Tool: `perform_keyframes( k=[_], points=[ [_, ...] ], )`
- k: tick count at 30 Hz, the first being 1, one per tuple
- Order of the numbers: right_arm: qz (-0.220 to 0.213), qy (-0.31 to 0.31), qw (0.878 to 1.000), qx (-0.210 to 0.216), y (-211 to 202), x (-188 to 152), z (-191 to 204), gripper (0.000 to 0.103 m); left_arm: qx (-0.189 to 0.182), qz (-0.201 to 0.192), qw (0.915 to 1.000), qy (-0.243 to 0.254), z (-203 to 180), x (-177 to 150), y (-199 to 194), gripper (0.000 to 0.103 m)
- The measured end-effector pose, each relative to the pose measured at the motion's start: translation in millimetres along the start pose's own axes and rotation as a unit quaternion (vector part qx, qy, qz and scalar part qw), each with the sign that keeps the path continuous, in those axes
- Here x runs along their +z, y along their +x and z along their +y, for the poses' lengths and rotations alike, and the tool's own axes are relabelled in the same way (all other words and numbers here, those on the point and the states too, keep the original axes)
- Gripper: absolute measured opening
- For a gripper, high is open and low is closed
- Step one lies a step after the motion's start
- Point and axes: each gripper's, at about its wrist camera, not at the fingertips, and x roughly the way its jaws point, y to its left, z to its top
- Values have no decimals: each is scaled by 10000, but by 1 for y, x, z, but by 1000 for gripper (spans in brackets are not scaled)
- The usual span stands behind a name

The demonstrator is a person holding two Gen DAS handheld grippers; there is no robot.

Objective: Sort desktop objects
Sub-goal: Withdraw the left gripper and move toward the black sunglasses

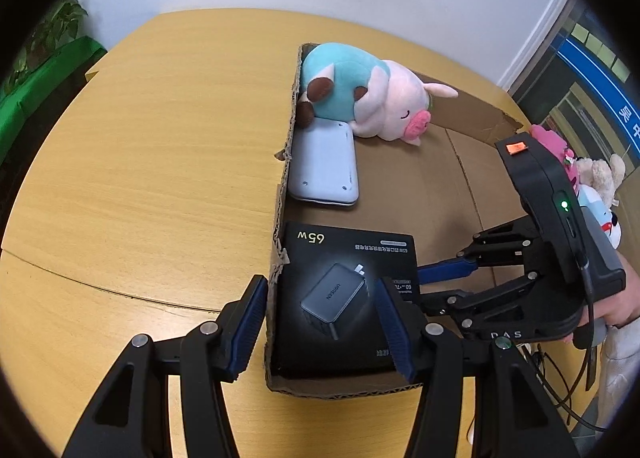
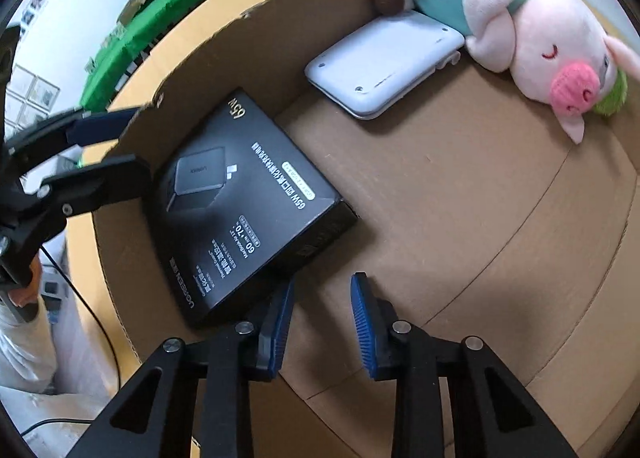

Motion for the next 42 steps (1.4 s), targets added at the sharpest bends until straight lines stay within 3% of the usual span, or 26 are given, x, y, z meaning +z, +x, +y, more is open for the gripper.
perform_keyframes(
  k=[5,7,12,14,16,17,18,20,25,32,42],
  points=[
    [-75,76,9999,130,-6,-11,-1,34,71,8,10000,-37,4,-2,1,54],
    [-224,83,9996,156,-19,-20,-1,55,99,-44,9999,-43,6,-4,-5,53],
    [-1302,377,9904,-269,-101,-78,-9,73,324,-658,9970,263,-5,-14,-48,55],
    [-1862,691,9748,-1015,-143,-114,-11,82,418,-1118,9917,473,-20,-25,-75,56],
    [-2400,1018,9501,-1713,-176,-149,-6,101,468,-1489,9856,651,-35,-35,-95,66],
    [-2763,1221,9322,-1992,-194,-167,-1,103,510,-1721,9808,758,-44,-42,-104,77],
    [-2944,1296,9243,-2056,-204,-176,0,103,546,-1962,9751,873,-55,-50,-113,82],
    [-3255,1411,9109,-2107,-214,-202,16,103,550,-2245,9666,1106,-77,-64,-124,82],
    [-3525,1818,8839,-2479,-212,-243,44,103,4,-2239,9655,1333,-122,-90,-131,82],
    [-3580,1928,8799,-2459,-187,-279,79,103,-376,-2080,9685,1317,-153,-114,-125,82],
    [-3652,2167,8715,-2454,-178,-317,84,103,-489,-1950,9714,1262,-168,-137,-121,82]
  ],
)
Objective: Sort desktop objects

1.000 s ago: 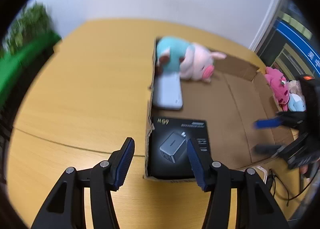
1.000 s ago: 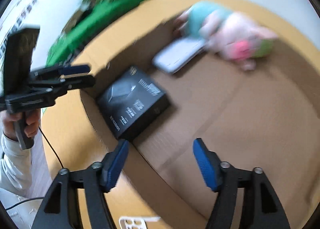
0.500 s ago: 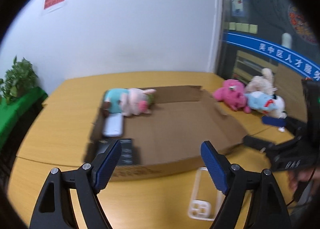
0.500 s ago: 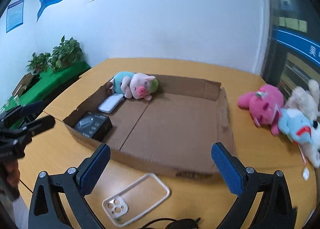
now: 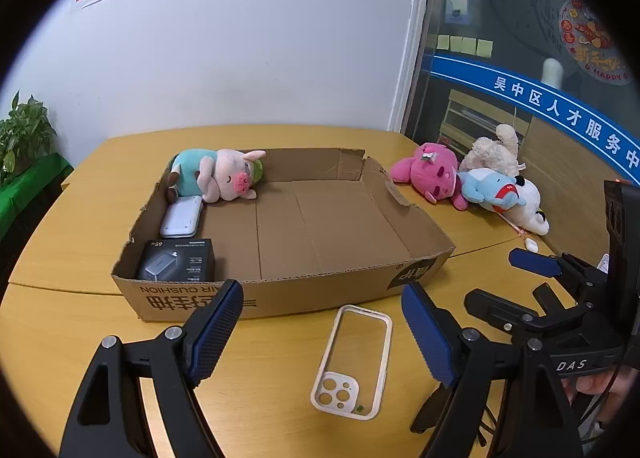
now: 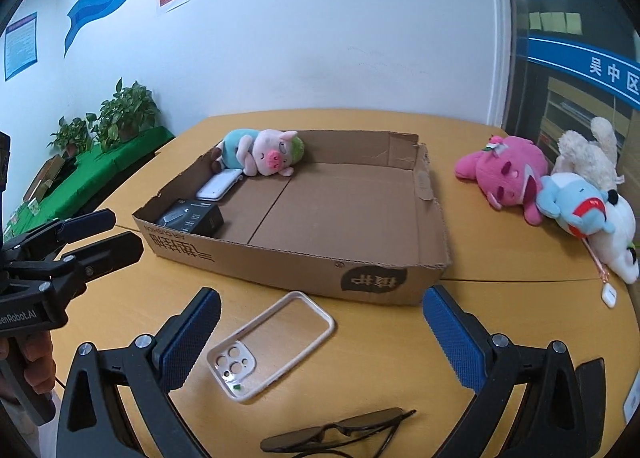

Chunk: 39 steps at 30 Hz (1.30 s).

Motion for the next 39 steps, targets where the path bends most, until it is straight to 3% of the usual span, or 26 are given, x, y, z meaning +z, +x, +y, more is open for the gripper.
perform_keyframes(
  k=[6,12,17,19,20,23,25,28,33,38,39],
  points=[
    [-171,104,9998,21,-10,-10,-25,103,-61,206,9998,-34,-1,-13,8,82],
    [131,130,9997,154,-30,-29,-57,102,-389,641,9970,-195,0,-35,24,82],
    [847,414,9951,304,-26,-67,-82,98,-941,1033,9901,-124,-15,-59,37,81],
    [1217,601,9891,563,-19,-84,-88,87,-1202,1169,9857,-160,-24,-67,42,81],
    [1393,608,9860,686,-16,-93,-89,84,-1376,1237,9826,-137,-28,-70,44,80],
    [1862,248,9790,797,-7,-117,-80,61,-1854,1410,9725,-42,-45,-76,55,80],
    [2186,14,9714,931,1,-131,-70,40,-2202,1597,9623,-19,-54,-80,68,80],
    [2595,-306,9598,1021,14,-152,-55,26,-2655,1874,9455,-217,-59,-83,93,79],
    [2507,-381,9590,1263,20,-156,-39,22,-3035,2489,9191,-355,-69,-97,131,70],
    [2276,-240,9643,1328,28,-149,-31,22,-3085,2860,9071,-142,-83,-118,139,68],
    [2243,-208,9650,1343,29,-148,-29,21,-3075,2836,9081,-196,-82,-120,139,67]
  ],
)
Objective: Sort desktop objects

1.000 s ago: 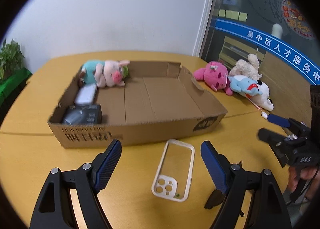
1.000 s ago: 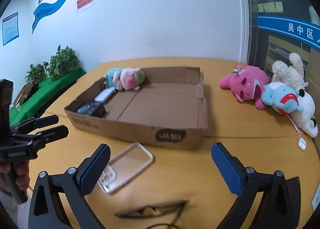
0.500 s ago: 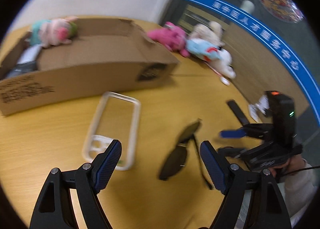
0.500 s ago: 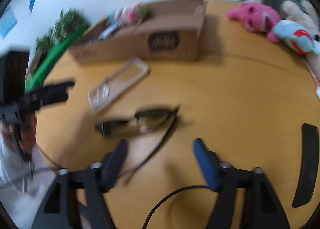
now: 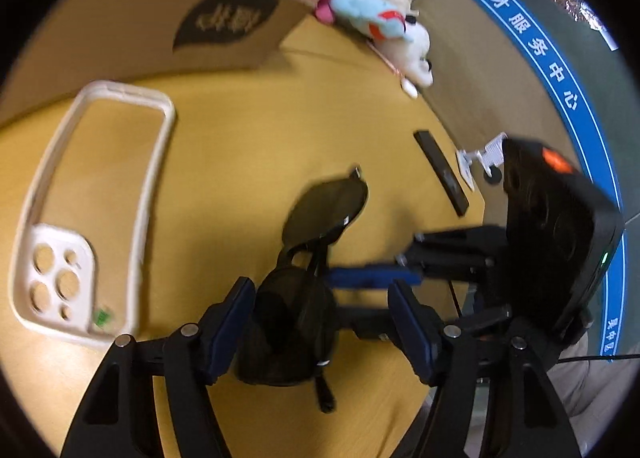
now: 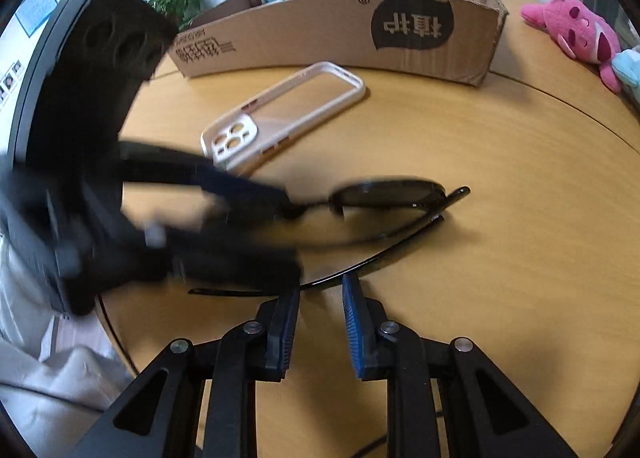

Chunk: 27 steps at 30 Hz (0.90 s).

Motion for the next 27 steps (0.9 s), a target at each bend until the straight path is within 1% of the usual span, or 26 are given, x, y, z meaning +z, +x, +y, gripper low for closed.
perform_keyframes(
  k=[2,4,6,9,11,13,14,16,17,18,19,20,22,23,24,25,27],
  points=[
    [-75,26,10000,21,0,3,0,21,-123,-71,9998,-145,6,-2,-3,67],
    [-165,162,9997,115,1,6,-3,21,-206,-115,9996,-179,10,-3,-5,67],
    [-218,166,9995,136,2,6,-2,21,-182,-138,9997,-113,10,-4,-8,67],
    [-178,134,9995,215,3,8,-2,22,-238,-91,9996,-112,13,-4,-9,67],
    [-70,204,9993,302,-1,8,-8,26,-128,-125,9997,-154,15,-6,-15,67],
    [-75,304,9990,334,-13,8,-20,41,-109,-210,9994,-255,17,-12,-24,67],
    [-125,382,9985,383,-21,9,-28,46,-113,-263,9992,-295,18,-15,-31,67],
    [-333,708,9952,587,-43,18,-48,65,-95,-363,9987,-346,18,-20,-39,67],
    [-433,857,9930,683,-50,23,-55,68,-92,-385,9986,-360,17,-23,-41,67],
    [-535,988,9906,783,-56,29,-62,69,-90,-394,9985,-379,17,-25,-42,67],
    [-594,1119,9881,874,-57,39,-65,69,-85,-386,9984,-412,16,-26,-39,67],
    [-559,1175,9876,876,-54,45,-65,69,-75,-377,9983,-442,15,-27,-37,67],
    [-371,1172,9897,738,-38,57,-61,68,-56,-347,9983,-475,12,-28,-31,67],
    [-301,1171,9902,695,-29,60,-58,66,-33,-306,9985,-461,9,-29,-25,67],
    [-219,1224,9894,752,-19,63,-55,57,18,-252,9988,-422,6,-31,-21,67],
    [-153,1287,9881,828,-10,64,-54,44,68,-216,9990,-373,3,-32,-18,67],
    [-55,1344,9870,879,0,62,-52,28,127,-148,9993,-316,-1,-33,-11,67]
  ],
)
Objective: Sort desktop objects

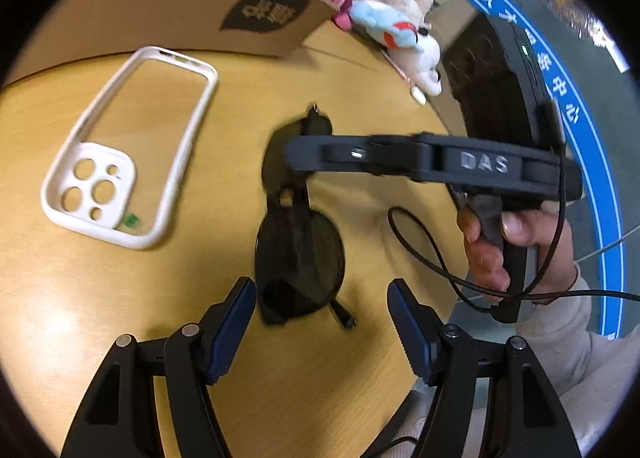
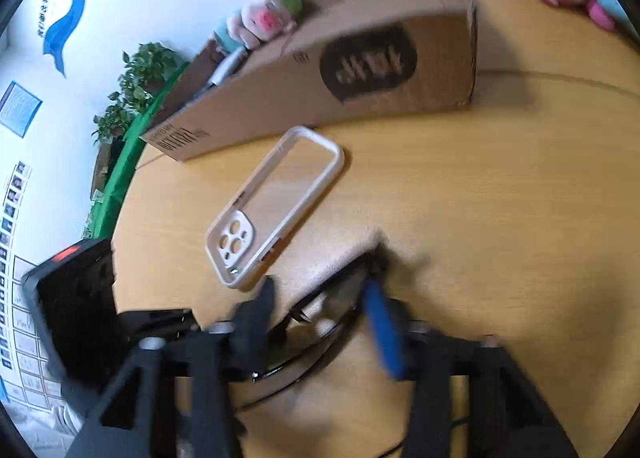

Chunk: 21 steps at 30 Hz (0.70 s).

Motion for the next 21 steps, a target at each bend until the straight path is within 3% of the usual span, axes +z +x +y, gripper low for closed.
perform_keyframes(
  k=[2,6,10,14,16,20,21],
  points=[
    [25,-29,10000,38,8,-4,0,17,-2,-15,10000,15,-1,0,1,67],
    [-82,244,9977,629,13,-10,-18,12,-14,-46,9999,-97,4,1,-1,67],
    [-277,989,9777,1830,10,-22,-61,12,-107,-41,9996,-244,3,3,1,67],
    [-355,1506,9559,2495,18,-28,-82,13,-291,11,9990,-327,-3,6,11,67],
    [-328,1525,9539,2565,23,-29,-82,18,-444,15,9980,-448,-3,7,13,67],
    [-337,1021,9767,1860,7,-26,-66,27,-463,-46,9980,-423,-4,2,10,67],
    [-315,886,9816,1664,3,-25,-63,33,-447,-38,9982,-394,-5,2,10,67]
  ],
)
